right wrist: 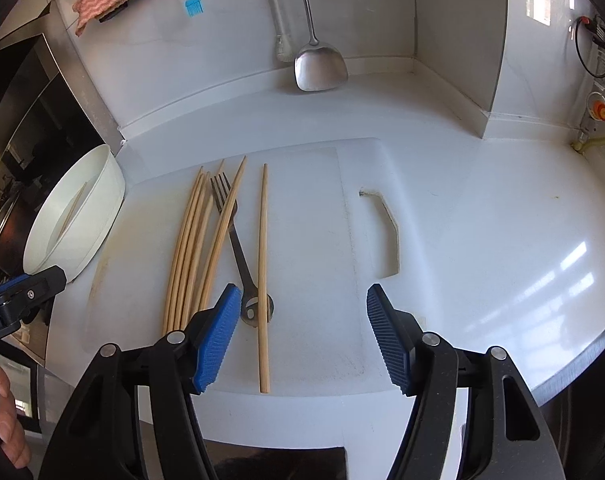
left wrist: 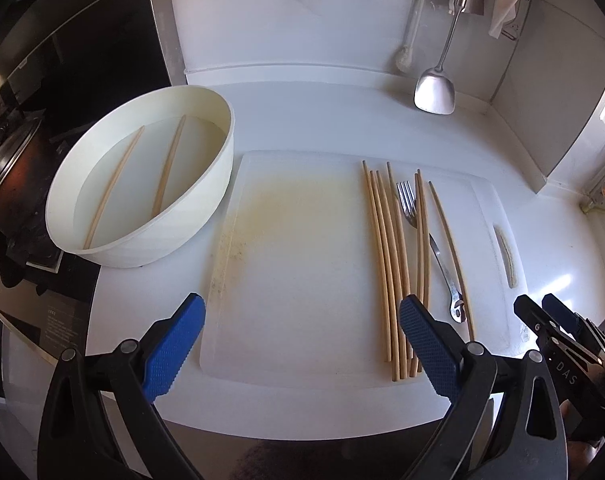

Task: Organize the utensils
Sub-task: 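Move the right tool back over the chopsticks on the board, then lower the right tool onto another wooden chopstick and close it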

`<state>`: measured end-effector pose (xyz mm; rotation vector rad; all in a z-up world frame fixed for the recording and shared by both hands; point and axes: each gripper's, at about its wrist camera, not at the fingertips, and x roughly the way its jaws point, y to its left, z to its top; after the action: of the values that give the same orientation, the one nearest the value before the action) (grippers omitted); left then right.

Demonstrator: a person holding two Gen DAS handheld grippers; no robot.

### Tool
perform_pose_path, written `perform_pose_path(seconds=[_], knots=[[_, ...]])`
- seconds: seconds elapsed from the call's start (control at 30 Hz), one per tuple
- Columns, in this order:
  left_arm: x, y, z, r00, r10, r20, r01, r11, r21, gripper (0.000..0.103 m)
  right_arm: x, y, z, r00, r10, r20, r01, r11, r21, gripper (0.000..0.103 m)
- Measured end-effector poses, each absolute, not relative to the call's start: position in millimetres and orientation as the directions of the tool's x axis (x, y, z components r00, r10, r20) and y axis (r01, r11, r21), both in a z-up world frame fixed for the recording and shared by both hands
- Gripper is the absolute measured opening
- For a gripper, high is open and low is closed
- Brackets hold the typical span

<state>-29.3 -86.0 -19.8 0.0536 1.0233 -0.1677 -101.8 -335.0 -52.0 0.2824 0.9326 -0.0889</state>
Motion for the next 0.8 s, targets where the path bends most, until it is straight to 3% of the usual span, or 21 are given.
perform_pose_path(seconds=[0.8], knots=[[0, -107, -80, 0.616, -0.167, -0.770, 0.168, 0.983, -0.079, 0.096, -64, -317, -100, 0.665, -0.046, -0.745, 0.209, 0.970, 0.126, 0.063]])
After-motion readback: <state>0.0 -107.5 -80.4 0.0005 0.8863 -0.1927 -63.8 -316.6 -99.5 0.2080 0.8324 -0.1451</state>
